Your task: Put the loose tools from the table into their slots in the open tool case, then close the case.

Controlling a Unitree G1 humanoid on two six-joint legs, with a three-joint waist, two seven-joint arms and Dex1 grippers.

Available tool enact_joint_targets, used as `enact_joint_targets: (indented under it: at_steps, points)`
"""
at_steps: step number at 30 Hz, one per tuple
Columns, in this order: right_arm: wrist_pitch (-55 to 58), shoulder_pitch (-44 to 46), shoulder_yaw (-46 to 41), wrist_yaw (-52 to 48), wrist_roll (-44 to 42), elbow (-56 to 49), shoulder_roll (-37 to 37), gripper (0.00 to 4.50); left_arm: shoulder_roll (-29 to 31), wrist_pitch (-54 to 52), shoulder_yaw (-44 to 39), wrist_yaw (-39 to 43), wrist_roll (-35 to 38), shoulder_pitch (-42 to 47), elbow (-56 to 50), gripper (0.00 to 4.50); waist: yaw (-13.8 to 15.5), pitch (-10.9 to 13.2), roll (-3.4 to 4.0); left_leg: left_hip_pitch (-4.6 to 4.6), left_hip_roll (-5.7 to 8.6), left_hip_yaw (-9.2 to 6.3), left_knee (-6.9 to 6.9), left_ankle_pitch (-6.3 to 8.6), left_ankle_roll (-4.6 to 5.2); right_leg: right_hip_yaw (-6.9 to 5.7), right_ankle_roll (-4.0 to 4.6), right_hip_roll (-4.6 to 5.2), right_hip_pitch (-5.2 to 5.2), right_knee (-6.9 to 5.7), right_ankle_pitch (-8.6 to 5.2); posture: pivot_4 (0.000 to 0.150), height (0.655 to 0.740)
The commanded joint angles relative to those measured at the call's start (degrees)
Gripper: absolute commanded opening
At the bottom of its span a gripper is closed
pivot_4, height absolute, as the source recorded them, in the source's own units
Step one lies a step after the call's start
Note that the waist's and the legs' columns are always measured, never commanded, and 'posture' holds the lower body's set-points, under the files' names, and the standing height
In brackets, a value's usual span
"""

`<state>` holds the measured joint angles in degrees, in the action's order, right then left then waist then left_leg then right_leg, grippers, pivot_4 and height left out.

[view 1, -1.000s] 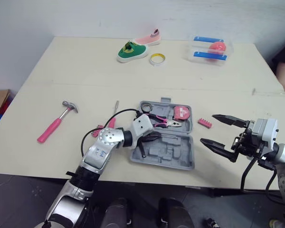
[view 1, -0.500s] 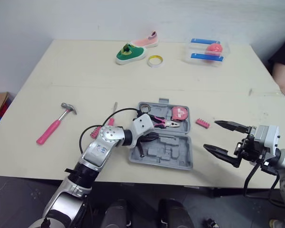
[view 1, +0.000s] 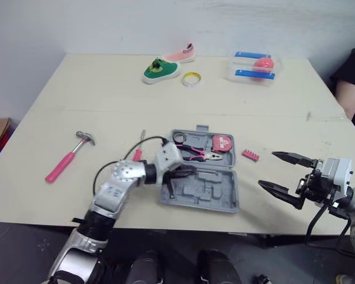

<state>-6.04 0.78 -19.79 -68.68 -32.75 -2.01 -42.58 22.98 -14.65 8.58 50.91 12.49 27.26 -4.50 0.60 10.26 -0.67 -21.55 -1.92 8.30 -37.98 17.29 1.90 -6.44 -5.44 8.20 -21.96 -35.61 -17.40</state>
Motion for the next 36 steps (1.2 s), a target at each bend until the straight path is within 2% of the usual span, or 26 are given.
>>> enact_joint_targets:
  at_steps: [1, 2, 3, 5, 8, 12, 16, 22, 30, 36]
  points:
    - [-2.59, 1.55, -3.01, -1.59, 0.1, 2.81, -1.64, 4.5, 3.0, 9.37, -6.51, 0.61, 1.5, -2.14, -1.63, 0.02, -0.14, -0.01, 0.05, 0.02, 0.02, 0.01, 0.0, 0.0, 0.01, 0.0, 0.0, 0.01, 0.02, 0.01, 0.0, 0.15, 0.74]
    - [-3.52, 1.98, -3.3, -2.38, 0.49, 4.67, -2.1, 4.5, 4.05, 9.03, -9.49, 0.59, 3.38, -4.37, -2.07, 0.02, -0.32, -0.01, 0.05, 0.03, 0.04, 0.01, 0.0, 0.02, 0.05, 0.0, -0.01, 0.02, 0.04, 0.01, 0.0, 0.15, 0.74]
    - [-4.23, 2.45, -3.38, -2.92, 0.81, 6.12, -2.46, 4.5, 4.88, 8.76, -11.68, 0.55, 4.89, -5.91, -2.21, 0.54, -0.53, -0.01, 0.05, 0.04, 0.05, 0.02, 0.0, 0.04, 0.09, 0.0, -0.02, 0.02, 0.06, 0.04, 0.01, 0.15, 0.74]
    - [-6.45, 3.97, -4.24, -4.24, 1.38, 10.89, -3.5, 4.5, 7.81, 8.48, -19.61, -0.08, 8.17, -11.23, -2.49, 1.29, -0.83, 0.03, 0.04, 0.04, 0.06, 0.04, 0.0, 0.09, 0.17, 0.01, -0.04, 0.05, 0.08, 0.07, 0.02, 0.15, 0.74]
    - [-9.48, 5.45, -5.48, -5.61, 2.19, 16.87, -4.75, 4.5, 12.42, 10.56, -29.5, -0.16, 9.53, -19.79, -1.27, 2.67, -1.52, 0.18, 0.04, 0.04, 0.03, 0.08, 0.03, 0.13, 0.14, 0.05, -0.05, 0.04, 0.0, 0.08, 0.02, 0.15, 0.74]
    - [-12.64, 6.13, -5.86, -7.17, 3.22, 21.63, -5.91, 4.5, 15.46, 11.34, -39.5, -2.62, 11.31, -25.33, 1.62, 4.48, -1.33, 0.22, 0.04, 0.04, 0.02, 0.06, 0.08, 0.39, 0.1, 0.01, -0.03, 0.1, -0.01, 0.09, -0.01, 0.15, 0.74]
    - [-17.14, 7.01, -7.65, -7.56, 5.03, 30.22, -7.73, 4.5, 19.02, 12.37, -52.85, -3.8, 12.21, -33.54, 8.63, 4.48, -1.31, 0.23, 0.07, 0.03, 0.06, 0.07, 0.11, 0.49, 0.08, 0.08, -0.03, 0.21, -0.09, 0.1, 0.0, 0.15, 0.74]
    - [-22.27, 8.35, -8.83, -7.53, 7.02, 43.57, -10.71, 4.5, 23.22, 15.95, -65.55, -8.76, 11.94, -39.12, 25.2, 4.48, -1.64, 0.25, 0.03, 0.02, 0.12, 0.15, 0.7, 0.43, -0.05, 0.09, 0.1, 0.24, -0.41, 0.29, -0.08, 0.15, 0.74]
    - [-27.0, 10.35, -9.07, -6.63, 9.2, 55.04, -12.51, 4.5, 23.72, 16.61, -66.55, -11.76, 12.65, -41.53, 28.91, 4.48, -2.34, 0.25, 0.04, 0.02, 0.12, 0.17, 0.9, 0.41, -0.11, 0.1, 0.16, 0.26, -0.5, 0.32, -0.12, 0.15, 0.74]
    - [-26.29, 11.25, -8.68, -11.12, 6.22, 53.49, -9.6, 4.5, 23.42, 13.06, -65.21, -9.19, 15.74, -42.47, 22.92, 4.48, -2.62, 0.27, 0.03, 0.03, 0.09, 0.2, 1.0, 0.39, -0.21, 0.13, 0.18, 0.24, -0.53, 0.32, -0.12, 0.15, 0.74]
